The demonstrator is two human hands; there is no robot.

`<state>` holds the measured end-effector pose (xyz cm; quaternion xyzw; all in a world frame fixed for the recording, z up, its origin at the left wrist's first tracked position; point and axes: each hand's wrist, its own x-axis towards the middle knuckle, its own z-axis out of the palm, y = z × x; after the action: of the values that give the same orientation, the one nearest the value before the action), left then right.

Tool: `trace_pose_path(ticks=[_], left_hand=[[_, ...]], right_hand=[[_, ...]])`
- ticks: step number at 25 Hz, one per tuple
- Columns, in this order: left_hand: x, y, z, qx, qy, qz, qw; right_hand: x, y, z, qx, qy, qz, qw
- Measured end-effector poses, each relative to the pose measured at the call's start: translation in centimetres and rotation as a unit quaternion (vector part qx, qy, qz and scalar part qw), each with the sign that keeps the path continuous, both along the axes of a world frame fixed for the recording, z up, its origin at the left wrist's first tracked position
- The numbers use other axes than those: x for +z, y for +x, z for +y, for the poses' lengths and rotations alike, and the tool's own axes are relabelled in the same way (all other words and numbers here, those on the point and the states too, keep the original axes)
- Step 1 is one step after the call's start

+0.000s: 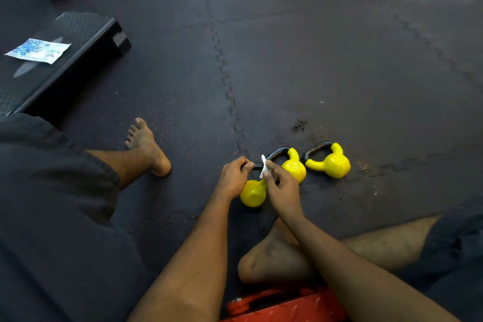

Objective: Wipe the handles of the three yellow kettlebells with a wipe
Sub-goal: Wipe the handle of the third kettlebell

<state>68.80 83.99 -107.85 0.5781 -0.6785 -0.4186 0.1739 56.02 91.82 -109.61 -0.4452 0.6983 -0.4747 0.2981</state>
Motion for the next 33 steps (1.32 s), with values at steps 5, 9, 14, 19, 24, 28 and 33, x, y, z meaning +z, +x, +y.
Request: trace_pose_path(ticks=[5, 9, 14, 19, 24, 28, 33], left_hand=[[0.4, -0.1, 0.1, -0.028, 0.015, -0.002, 0.999], [0.3, 0.5, 0.0, -0.033, 0.026, 0.000, 0.999], [0.1, 0.7, 0.1, -0.034, 0.023, 0.020, 0.999], [-0.8, -0.2, 0.6, 0.014, 0.002, 0.011, 1.000], [-1.0, 0.3, 0.4, -0.016, 0.011, 0.025, 0.999], [-1.1, -0.2, 0.3, -0.050, 0.012, 0.023, 0.998], [-1.3, -0.8, 0.2, -0.008, -0.005, -0.015, 1.000]], right_hand=[[0.4, -1.3, -0.6, -0.009, -0.021, 0.032, 0.999], [0.6, -3.4, -1.5, 0.122, 0.063, 0.058, 0.989], [1.3, -3.7, -2.2, 0.133, 0.073, 0.183, 0.971], [0.1, -1.6, -0.9, 0.039, 0.050, 0.287, 0.956], [2.1, -6.1, -3.3, 0.243, 0.160, 0.154, 0.944], [2.4, -8.0, -2.6, 0.304, 0.202, 0.054, 0.929], [1.1, -3.5, -1.2, 0.048, 0.139, 0.155, 0.977]])
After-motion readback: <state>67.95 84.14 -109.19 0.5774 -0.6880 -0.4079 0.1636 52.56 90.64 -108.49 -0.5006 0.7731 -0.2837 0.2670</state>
